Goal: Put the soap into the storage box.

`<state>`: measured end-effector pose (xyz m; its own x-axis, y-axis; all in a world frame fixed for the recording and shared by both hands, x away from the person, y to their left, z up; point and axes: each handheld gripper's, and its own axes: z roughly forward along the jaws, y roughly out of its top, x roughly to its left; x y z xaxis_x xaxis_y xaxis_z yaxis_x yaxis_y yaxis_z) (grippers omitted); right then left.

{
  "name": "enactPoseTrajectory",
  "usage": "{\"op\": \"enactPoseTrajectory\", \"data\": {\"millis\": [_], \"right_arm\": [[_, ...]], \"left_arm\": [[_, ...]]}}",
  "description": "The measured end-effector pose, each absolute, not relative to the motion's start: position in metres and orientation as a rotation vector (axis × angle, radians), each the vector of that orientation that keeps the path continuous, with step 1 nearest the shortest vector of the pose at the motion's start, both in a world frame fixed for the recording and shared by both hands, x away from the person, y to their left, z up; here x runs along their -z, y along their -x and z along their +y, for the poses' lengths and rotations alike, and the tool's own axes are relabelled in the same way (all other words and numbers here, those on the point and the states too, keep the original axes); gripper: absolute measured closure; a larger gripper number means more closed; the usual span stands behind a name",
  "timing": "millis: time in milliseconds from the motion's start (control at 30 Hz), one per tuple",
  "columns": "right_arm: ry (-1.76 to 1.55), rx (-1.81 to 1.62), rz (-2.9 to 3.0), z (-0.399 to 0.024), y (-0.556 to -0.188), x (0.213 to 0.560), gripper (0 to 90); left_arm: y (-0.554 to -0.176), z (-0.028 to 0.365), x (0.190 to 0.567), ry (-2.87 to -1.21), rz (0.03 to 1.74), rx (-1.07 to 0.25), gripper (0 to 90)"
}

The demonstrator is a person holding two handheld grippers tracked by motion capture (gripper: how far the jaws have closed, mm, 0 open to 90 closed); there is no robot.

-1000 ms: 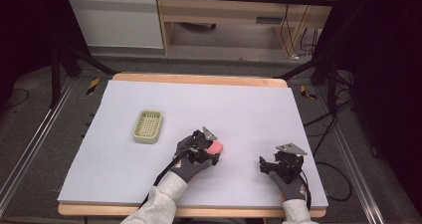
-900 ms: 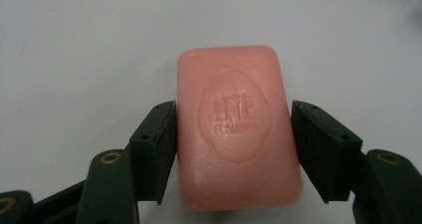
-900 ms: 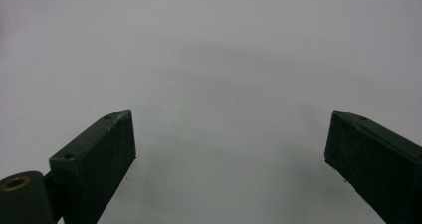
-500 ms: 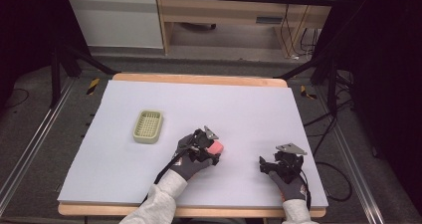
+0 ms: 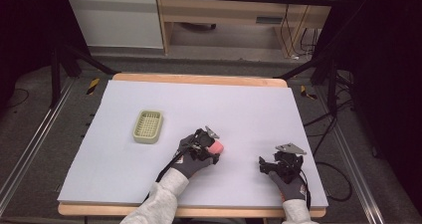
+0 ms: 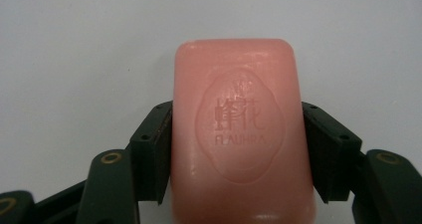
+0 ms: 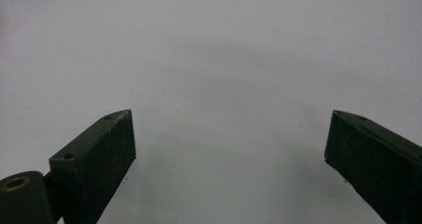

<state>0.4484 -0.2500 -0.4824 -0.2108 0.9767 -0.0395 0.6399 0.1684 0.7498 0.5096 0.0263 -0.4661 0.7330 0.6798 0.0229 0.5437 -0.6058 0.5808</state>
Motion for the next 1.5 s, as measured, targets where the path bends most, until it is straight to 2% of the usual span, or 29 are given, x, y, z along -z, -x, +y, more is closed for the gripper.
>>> {"op": "enactPoseTrajectory", "data": {"millis": [667,1500], "right_arm": [[-1.515,-0.829,1.927,-0.251,-0.449,0.483,6.1],[-1.521,-0.825,1.92,-0.251,-0.449,0.482,6.0]], "left_arm": [[-0.5,0.037,0.445,-2.399,0.869,-0.311,37.1],[-0.492,0.103,0.415,-2.291,0.934,-0.356,37.1]]}}
